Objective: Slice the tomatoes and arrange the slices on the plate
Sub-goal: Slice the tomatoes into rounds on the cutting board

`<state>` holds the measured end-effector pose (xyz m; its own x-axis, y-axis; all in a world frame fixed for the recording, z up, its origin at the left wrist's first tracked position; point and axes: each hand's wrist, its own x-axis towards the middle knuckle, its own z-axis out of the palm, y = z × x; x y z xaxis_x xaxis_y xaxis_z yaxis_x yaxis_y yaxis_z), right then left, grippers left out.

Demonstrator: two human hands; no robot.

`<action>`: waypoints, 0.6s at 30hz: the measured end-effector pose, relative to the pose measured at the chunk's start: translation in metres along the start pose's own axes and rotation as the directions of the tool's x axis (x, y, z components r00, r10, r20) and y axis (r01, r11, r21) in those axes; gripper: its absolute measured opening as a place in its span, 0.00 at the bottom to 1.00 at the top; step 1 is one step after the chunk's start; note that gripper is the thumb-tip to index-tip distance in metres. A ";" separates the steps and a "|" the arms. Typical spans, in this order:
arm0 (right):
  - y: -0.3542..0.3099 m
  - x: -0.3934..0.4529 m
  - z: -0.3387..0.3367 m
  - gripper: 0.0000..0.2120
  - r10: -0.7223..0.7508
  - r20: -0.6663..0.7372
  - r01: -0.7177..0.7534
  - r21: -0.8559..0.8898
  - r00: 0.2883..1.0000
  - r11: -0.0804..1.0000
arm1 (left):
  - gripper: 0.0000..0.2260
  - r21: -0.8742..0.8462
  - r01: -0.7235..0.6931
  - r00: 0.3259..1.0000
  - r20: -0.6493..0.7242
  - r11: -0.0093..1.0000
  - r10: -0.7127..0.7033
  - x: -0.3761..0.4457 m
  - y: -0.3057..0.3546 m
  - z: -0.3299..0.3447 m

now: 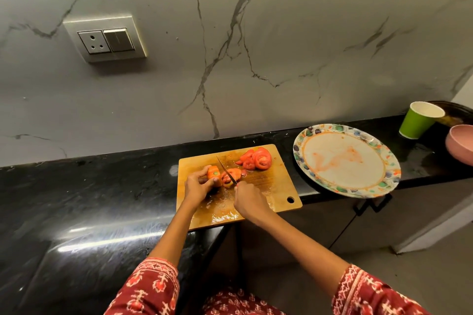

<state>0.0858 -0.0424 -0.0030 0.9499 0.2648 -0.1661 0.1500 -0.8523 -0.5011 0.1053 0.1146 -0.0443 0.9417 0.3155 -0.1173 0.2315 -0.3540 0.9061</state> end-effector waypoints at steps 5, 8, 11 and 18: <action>-0.010 0.006 0.000 0.12 -0.016 0.002 0.016 0.011 1.000 1.000 | 0.23 0.027 -0.003 1.000 0.021 1.000 0.003 0.003 0.002 0.002; -0.012 0.005 0.002 0.13 -0.001 0.022 0.002 -0.016 1.000 1.000 | 0.23 0.024 -0.002 1.000 0.008 1.000 0.002 0.005 0.000 0.002; -0.012 0.004 0.003 0.13 0.006 0.039 -0.006 -0.005 0.999 1.000 | 0.23 0.022 0.001 1.000 0.002 1.000 -0.001 0.007 -0.001 0.002; -0.011 0.004 0.008 0.13 0.026 0.035 -0.026 0.002 0.999 1.000 | 0.22 0.044 -0.009 1.000 -0.010 0.999 0.009 0.009 -0.001 0.003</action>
<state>0.0857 -0.0282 -0.0046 0.9433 0.2584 -0.2084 0.1250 -0.8580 -0.4982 0.1145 0.1150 -0.0481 0.9413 0.3208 -0.1051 0.2339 -0.3951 0.8884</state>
